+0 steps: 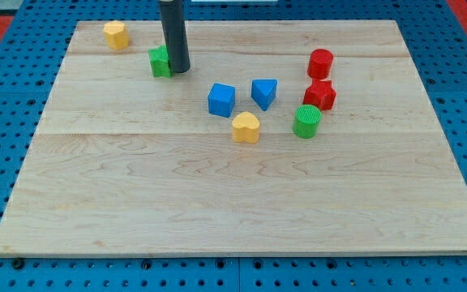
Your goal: Move the green star towards the yellow hexagon
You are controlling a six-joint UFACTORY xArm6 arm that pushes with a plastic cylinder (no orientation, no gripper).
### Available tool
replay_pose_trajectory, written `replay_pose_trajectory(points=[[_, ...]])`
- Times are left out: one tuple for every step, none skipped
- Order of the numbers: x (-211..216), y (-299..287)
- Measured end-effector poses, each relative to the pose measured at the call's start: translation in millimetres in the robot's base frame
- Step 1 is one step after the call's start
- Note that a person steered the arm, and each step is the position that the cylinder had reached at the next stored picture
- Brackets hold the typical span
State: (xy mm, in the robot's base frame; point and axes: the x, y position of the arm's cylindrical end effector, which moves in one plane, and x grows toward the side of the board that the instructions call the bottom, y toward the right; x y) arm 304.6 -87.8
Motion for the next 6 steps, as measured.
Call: replay_pose_trajectory(points=[[-3,8],[-5,-5],[-6,-21],[-6,-29],[-6,-36],[-6,-30]])
